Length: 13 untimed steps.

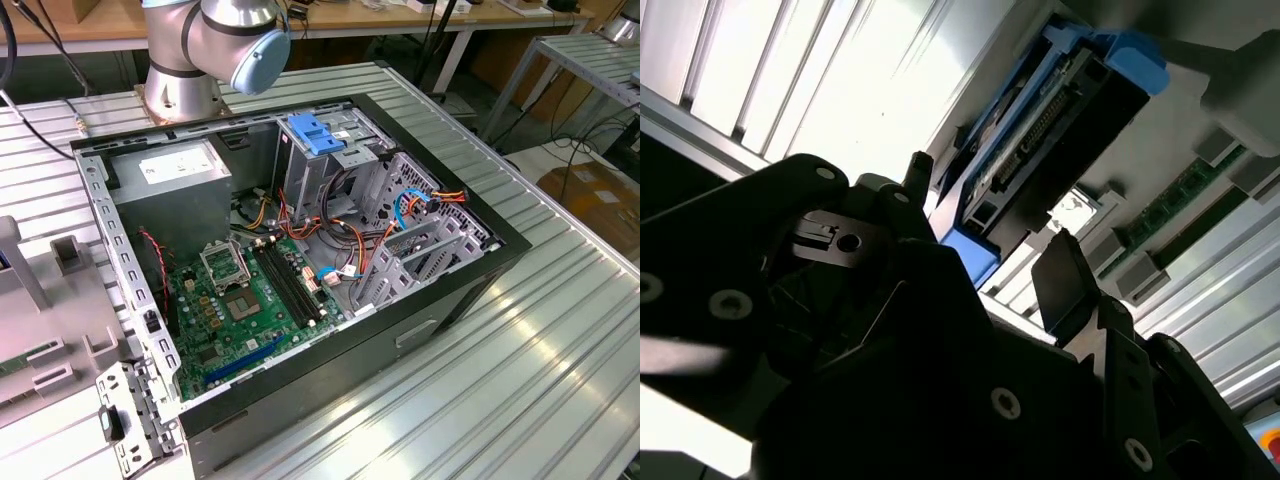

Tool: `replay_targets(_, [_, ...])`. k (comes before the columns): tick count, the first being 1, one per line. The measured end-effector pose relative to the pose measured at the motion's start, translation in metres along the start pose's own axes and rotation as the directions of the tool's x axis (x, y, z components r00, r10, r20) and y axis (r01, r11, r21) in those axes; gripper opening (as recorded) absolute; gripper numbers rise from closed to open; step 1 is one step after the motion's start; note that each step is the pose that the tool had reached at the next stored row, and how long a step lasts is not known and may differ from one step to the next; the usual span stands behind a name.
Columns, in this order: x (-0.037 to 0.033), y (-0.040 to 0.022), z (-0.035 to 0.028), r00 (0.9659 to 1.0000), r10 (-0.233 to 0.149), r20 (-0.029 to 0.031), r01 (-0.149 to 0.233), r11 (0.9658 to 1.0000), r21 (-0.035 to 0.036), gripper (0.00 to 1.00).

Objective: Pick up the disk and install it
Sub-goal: 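Pick up the disk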

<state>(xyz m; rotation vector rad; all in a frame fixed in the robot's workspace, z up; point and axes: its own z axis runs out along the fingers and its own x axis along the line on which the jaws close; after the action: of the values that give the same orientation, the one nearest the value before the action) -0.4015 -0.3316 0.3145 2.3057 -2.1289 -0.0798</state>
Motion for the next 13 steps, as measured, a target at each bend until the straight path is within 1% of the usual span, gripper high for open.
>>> replay_targets(1, [0.0001,-0.0001,0.0019,1.0,0.0,0.0,0.0,1.0,-0.0001,0.68])
replay_targets(9, [0.0003,-0.0003,0.0101,1.0,0.0,0.0,0.0,1.0,0.0,0.68])
replay_targets(11, [0.0005,-0.0005,0.0138,1.0,0.0,-0.0001,0.0,1.0,-0.0002,0.68])
replay_targets(13, [0.0006,-0.0006,0.0156,1.0,0.0,-0.0001,0.0,1.0,-0.0001,0.68])
